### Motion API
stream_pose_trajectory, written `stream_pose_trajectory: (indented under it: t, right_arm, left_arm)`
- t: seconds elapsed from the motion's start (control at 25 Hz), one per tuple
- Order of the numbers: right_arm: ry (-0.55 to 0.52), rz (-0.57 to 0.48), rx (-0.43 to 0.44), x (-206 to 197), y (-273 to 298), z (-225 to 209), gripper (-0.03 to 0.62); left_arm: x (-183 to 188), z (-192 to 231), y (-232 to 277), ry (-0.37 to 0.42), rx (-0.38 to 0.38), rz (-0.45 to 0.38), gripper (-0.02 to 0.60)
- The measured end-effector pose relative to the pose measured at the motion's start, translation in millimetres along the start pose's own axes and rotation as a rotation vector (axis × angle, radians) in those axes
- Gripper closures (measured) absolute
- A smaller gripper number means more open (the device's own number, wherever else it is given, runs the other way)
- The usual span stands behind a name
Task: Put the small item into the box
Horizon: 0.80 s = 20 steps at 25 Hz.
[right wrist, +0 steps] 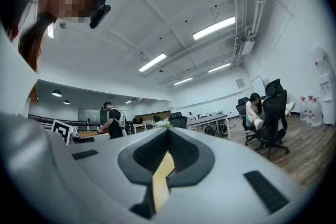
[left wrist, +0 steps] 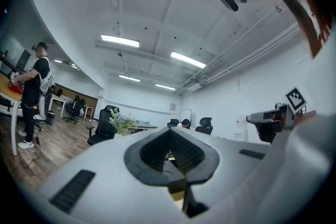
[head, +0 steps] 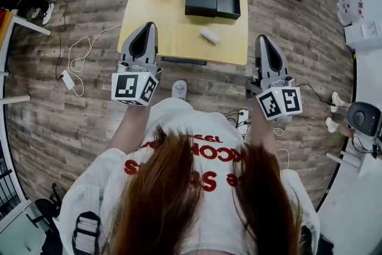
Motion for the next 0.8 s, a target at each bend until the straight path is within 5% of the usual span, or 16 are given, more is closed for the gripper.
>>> stream_pose_trajectory:
  t: [0.32,0.64,0.8]
  right_arm:
    - [0.010,0.006,-0.064,-8.8,47.6,-20.0,0.588]
    - [0.017,0.033,-0.053,-4.5,68.8,-69.1,0.588]
    - [0.021,0.053,0.028,-2.9,91.9,-93.0,0.588]
  left_arm:
    - [-4.8,28.9,59.0,0.001,-0.063,0.022,0.575]
    - [-19.6,26.1,86.4,-0.010,-0.015,0.065,0.575]
    - [-21.2,19.7,102.6,-0.006,0.051,0.056,0.575]
Point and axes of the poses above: the fingertips, and each gripper's own axes: y forward along the fingers, z to its left, x out of its top, the point moved 8 cm from there along -y, backward along the fingers, and after that the axes turned 9 degrees about x, right-handed, at the moved point
